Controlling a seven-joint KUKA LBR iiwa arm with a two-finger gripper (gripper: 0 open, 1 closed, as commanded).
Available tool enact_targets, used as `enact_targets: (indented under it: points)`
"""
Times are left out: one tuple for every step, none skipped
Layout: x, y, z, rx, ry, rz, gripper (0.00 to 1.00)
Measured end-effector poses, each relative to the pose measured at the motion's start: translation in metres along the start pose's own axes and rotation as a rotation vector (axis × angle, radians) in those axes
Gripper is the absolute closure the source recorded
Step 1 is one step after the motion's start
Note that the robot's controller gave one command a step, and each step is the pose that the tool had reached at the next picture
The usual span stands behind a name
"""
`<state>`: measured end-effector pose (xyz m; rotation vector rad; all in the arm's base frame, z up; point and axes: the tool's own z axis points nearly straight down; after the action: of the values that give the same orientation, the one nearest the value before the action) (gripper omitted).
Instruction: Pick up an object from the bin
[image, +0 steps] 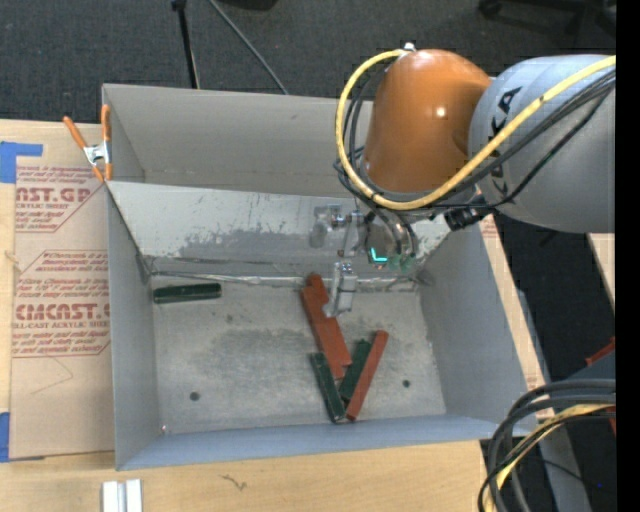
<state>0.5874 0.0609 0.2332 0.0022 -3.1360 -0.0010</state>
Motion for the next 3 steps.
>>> enact_targets:
  points:
    - [0.012,-0.03,0.166,-0.002,-0.006,0.049,0.0]
    - [0.109,-0.027,0.134,0.001,-0.001,-0.103,0.0]
    - [0.077,-0.043,0.127,0.002,-0.007,-0.658,0.0]
